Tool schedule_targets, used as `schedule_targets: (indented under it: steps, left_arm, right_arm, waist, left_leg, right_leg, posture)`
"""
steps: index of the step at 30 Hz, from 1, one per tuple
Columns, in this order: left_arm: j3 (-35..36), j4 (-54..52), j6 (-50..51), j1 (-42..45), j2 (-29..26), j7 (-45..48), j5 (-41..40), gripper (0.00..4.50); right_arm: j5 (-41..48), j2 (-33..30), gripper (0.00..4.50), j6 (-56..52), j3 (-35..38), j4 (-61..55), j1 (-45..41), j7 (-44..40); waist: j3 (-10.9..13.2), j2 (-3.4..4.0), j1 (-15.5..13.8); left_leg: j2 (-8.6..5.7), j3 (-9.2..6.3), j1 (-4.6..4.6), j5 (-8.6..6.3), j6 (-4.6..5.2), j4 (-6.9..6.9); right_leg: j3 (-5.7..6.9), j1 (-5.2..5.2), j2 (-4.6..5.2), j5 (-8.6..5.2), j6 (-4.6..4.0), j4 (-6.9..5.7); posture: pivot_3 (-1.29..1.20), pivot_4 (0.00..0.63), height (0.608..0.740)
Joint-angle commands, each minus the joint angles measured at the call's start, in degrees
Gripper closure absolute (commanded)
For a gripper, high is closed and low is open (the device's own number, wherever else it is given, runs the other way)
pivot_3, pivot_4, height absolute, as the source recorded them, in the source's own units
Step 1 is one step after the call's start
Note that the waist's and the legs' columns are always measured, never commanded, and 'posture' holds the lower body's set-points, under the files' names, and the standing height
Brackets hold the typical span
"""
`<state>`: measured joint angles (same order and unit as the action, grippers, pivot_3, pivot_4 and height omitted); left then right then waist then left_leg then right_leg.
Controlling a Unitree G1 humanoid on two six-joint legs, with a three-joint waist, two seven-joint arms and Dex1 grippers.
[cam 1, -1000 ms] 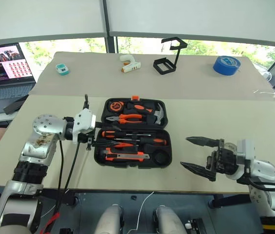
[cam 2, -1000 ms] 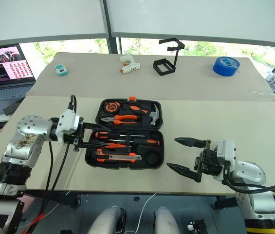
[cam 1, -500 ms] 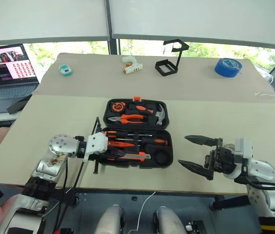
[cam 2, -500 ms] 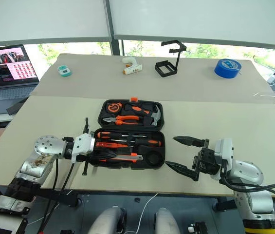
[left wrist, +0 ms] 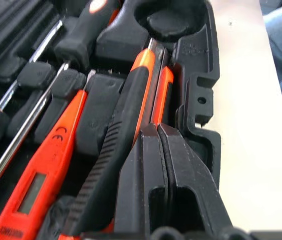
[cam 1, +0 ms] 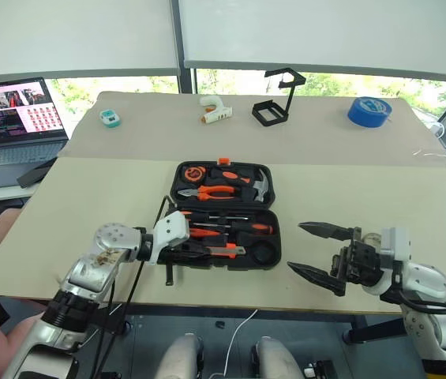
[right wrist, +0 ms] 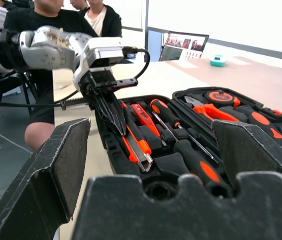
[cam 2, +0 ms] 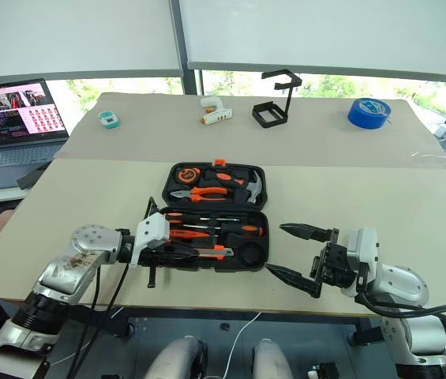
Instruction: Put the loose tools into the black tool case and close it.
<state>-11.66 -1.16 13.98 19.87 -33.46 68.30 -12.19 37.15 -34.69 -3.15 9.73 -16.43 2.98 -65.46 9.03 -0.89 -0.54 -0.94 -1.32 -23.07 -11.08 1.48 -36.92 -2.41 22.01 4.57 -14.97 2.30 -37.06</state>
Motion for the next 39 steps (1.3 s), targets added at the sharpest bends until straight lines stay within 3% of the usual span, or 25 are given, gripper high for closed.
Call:
schedule_targets:
  steps: [1, 6, 9, 20, 30, 37, 39]
  left_arm:
    - [2.60, 0.94, -6.90, 0.56, 1.62, 1.25, -3.15, 4.44]
    - [4.30, 1.53, -8.94, 2.47, 2.19, 2.16, -5.77, 4.44]
    - [2.80, 4.54, -10.50, 3.84, 1.61, 0.01, -1.33, 4.44]
    - [-2.19, 8.70, -14.09, 3.22, 1.21, 1.89, 3.42, 4.44]
    - [-8.77, 13.64, -10.23, 1.98, 0.35, 0.13, 10.62, 4.44]
    - [-6.49, 15.14, -15.99, 0.41, 2.19, -1.76, 8.61, 4.44]
    - [-3.52, 14.58, -17.71, 0.37, 3.09, -1.65, 4.90, 4.44]
  right_arm:
    - [1.00, -0.23, 0.00, -0.36, 1.04, -1.53, -0.81, 0.42]
    - [0.89, -0.13, 0.00, -0.41, 0.78, -1.37, -1.12, 0.64]
    - [0.74, 0.00, 0.00, -0.32, 0.55, -1.35, -1.23, 0.74]
    - [0.47, 0.21, 0.00, -0.07, 0.35, -1.33, -1.18, 1.12]
    - [0.17, 0.62, 0.00, 0.26, 0.11, -0.74, -1.66, 1.19]
    - [-0.20, 1.04, 0.00, 0.47, 0.21, -0.68, -1.74, 1.41]
    - [-0.16, 0.90, 0.00, 0.45, 0.64, -0.63, -1.48, 1.43]
  waist:
    - [0.01, -0.02, -0.15]
    - [0.07, -0.10, -0.07]
    - [0.08, -0.12, -0.07]
    - [0.11, -0.17, 0.05]
    - [0.04, -0.15, -0.04]
    - [-0.51, 0.04, -0.23]
    - [-0.57, 0.02, -0.14]
  left_leg:
    - [-0.01, 0.00, -0.17, 0.00, 0.00, -0.02]
    - [-0.02, -0.01, -0.31, 0.00, 0.00, -0.02]
    - [-0.03, -0.02, -0.29, 0.00, 0.00, -0.01]
    - [-0.04, -0.01, -0.27, -0.01, 0.01, -0.01]
    - [-0.06, 0.00, -0.11, -0.01, 0.01, -0.01]
    - [-0.08, 0.00, -0.06, -0.02, 0.03, 0.00]
    - [-0.07, 0.00, -0.06, -0.02, 0.03, -0.01]
  right_leg:
    - [0.01, 0.16, 0.00, 0.01, -0.01, -0.01]
    - [0.03, 0.27, 0.02, 0.02, -0.01, 0.00]
    - [0.04, 0.26, 0.00, 0.02, -0.01, 0.00]
    - [0.04, 0.25, -0.02, 0.01, 0.00, 0.02]
    - [0.03, 0.09, 0.00, 0.00, 0.01, 0.03]
    - [0.04, 0.00, 0.05, -0.01, 0.04, 0.05]
    - [0.04, 0.01, 0.05, -0.01, 0.03, 0.06]
  posture:
    - [0.00, 0.150, 0.740]
    - [0.00, 0.150, 0.740]
    - [0.00, 0.150, 0.740]
    - [0.00, 0.150, 0.740]
    - [0.00, 0.150, 0.740]
    - [0.00, 0.150, 0.740]
    - [0.00, 0.150, 0.740]
